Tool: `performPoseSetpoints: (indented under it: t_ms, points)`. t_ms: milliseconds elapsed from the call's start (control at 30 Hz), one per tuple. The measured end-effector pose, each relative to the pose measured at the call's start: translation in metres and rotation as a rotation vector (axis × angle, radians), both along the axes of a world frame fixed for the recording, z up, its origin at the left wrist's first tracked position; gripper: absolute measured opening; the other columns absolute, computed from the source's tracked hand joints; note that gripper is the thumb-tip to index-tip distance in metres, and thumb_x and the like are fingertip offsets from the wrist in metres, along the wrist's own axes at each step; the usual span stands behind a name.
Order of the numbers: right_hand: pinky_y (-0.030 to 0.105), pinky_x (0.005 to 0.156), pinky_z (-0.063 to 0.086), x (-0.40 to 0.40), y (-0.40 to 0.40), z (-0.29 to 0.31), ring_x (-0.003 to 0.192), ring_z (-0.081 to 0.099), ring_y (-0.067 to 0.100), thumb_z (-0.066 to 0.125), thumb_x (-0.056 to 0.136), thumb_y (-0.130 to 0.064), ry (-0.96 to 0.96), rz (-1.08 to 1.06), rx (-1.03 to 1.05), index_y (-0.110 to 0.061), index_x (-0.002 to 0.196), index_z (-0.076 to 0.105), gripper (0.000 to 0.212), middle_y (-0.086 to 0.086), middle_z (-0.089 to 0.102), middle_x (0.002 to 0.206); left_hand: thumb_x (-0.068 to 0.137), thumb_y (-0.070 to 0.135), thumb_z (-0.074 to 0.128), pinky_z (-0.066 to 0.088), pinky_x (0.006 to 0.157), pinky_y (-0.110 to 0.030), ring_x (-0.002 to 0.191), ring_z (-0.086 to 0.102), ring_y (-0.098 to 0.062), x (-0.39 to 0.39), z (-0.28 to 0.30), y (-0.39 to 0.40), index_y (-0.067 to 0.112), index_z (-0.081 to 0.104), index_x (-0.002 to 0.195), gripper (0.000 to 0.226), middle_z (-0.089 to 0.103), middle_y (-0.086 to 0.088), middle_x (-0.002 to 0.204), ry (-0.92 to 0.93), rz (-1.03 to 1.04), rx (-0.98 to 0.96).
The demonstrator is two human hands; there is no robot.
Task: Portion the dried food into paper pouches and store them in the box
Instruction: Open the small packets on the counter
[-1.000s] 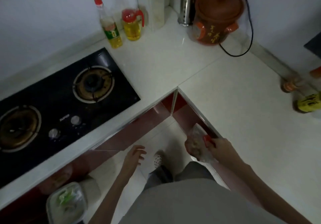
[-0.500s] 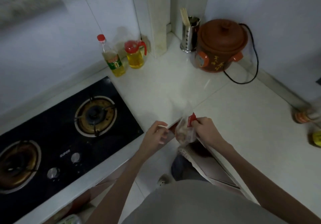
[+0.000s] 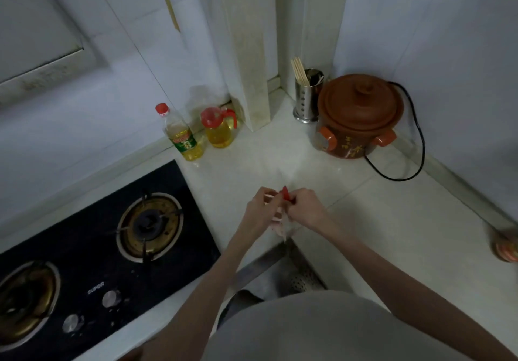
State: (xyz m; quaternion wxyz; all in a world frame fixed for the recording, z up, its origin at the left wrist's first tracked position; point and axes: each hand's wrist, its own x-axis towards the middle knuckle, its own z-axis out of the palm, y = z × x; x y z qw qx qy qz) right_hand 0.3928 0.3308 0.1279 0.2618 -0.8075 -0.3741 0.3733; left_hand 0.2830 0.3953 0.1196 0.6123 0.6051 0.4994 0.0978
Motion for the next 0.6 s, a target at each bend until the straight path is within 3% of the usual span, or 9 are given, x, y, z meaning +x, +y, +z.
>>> performPoseSetpoints:
  t_ms: [167, 333, 500, 600]
  points:
    - [0.022, 0.059, 0.037, -0.001, 0.002, -0.021, 0.074, 0.067, 0.025, 0.057, 0.088, -0.022, -0.015, 0.027, -0.093, -0.008, 0.079, 0.074, 0.023, 0.017, 0.07, 0.074, 0.09, 0.03, 0.065, 0.061, 0.066, -0.039, 0.07, 0.068, -0.021, 0.01, -0.01, 0.005, 0.012, 0.058, 0.1, 0.022, 0.067, -0.009, 0.089, 0.111, 0.011, -0.047]
    - [0.02, 0.055, 0.035, -0.001, 0.005, -0.018, 0.056, 0.055, 0.018, 0.058, 0.084, -0.019, -0.083, -0.02, -0.095, -0.012, 0.065, 0.068, 0.022, 0.001, 0.053, 0.053, 0.093, 0.038, 0.06, 0.061, 0.068, -0.048, 0.082, 0.071, -0.028, 0.017, -0.012, 0.005, 0.006, 0.06, 0.107, 0.035, 0.068, -0.015, 0.101, 0.149, -0.033, -0.055]
    - [0.022, 0.059, 0.04, 0.007, 0.016, -0.009, 0.07, 0.066, 0.025, 0.059, 0.08, -0.015, -0.123, -0.04, -0.07, -0.007, 0.075, 0.073, 0.017, 0.013, 0.068, 0.068, 0.093, 0.044, 0.057, 0.058, 0.081, -0.048, 0.093, 0.069, -0.03, 0.023, -0.004, 0.017, 0.005, 0.065, 0.108, 0.042, 0.069, -0.016, 0.105, 0.14, -0.1, 0.045]
    - [0.022, 0.059, 0.041, 0.008, 0.02, -0.003, 0.067, 0.065, 0.024, 0.061, 0.08, -0.014, -0.173, -0.04, -0.015, -0.008, 0.075, 0.074, 0.015, 0.011, 0.069, 0.068, 0.093, 0.046, 0.057, 0.056, 0.085, -0.046, 0.093, 0.069, -0.027, 0.021, 0.003, 0.023, 0.008, 0.067, 0.107, 0.043, 0.07, -0.013, 0.103, 0.118, -0.144, 0.08]
